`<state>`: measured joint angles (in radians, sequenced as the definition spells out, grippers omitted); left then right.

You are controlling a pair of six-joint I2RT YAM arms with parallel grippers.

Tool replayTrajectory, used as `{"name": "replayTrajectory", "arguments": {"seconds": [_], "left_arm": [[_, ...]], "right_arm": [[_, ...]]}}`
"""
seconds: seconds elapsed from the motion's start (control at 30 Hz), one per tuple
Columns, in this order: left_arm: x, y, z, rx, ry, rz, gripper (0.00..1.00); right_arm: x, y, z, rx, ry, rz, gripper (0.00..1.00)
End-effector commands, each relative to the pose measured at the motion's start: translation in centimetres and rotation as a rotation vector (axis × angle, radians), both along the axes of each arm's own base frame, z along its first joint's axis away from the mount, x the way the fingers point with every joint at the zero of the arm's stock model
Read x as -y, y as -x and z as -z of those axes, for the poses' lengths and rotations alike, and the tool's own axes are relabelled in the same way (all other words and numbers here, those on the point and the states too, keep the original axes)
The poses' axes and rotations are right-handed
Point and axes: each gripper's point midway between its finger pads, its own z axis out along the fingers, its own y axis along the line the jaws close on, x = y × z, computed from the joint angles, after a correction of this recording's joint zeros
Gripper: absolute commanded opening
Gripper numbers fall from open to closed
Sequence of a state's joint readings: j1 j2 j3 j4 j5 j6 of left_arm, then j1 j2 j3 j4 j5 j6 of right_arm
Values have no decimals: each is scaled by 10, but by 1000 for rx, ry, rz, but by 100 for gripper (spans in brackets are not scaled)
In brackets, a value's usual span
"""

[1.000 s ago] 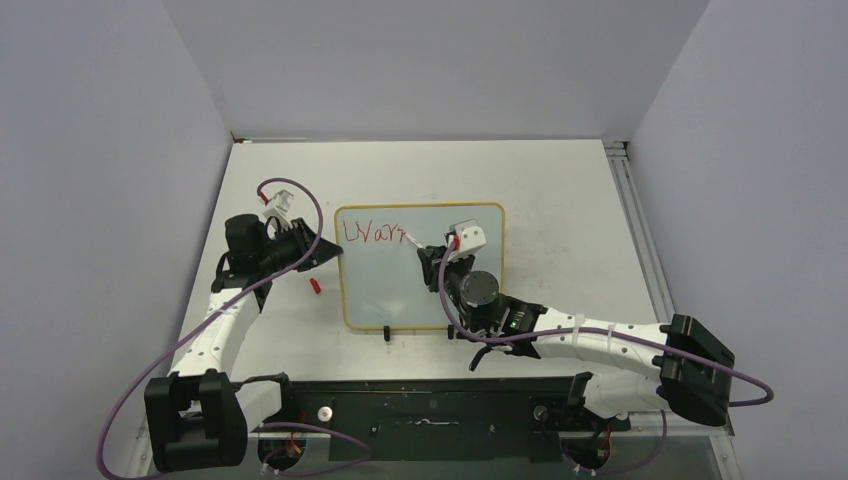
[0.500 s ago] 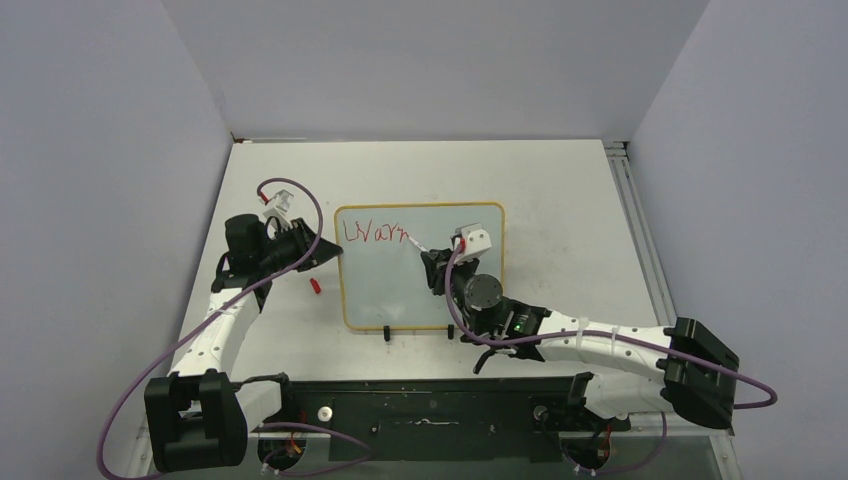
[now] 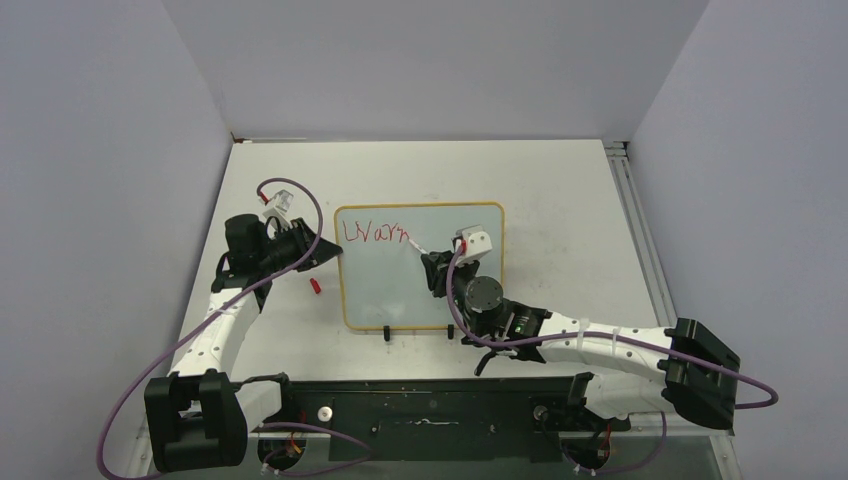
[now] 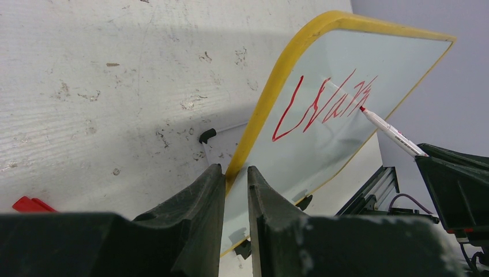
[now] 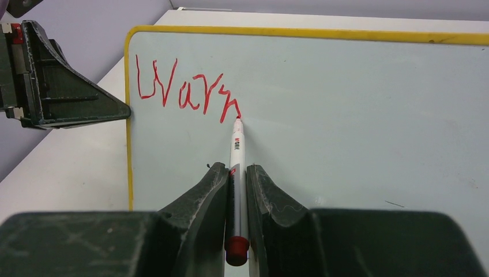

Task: Write a sentence on the whiteboard

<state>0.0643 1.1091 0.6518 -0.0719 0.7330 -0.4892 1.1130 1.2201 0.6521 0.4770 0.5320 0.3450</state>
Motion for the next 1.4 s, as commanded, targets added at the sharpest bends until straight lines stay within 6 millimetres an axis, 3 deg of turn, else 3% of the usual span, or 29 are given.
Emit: {"name": "replayTrajectory", "arguments": {"seconds": [0.0,0.23,0.9,1.37], "left_arm": [[4,-5,-24,77,2,32,19],[4,-4,-24,76,2,33,19],[4,-5,-24,76,0,32,19],[4,-5,-24,73,2,34,19]], "right_arm": [[5,1,6,-7,19,17,5],[7,2,10,-14,16,25,5],[4,-14,-32,75,-15,58,5],[23,-15,-26,62,-11,110,5]]}}
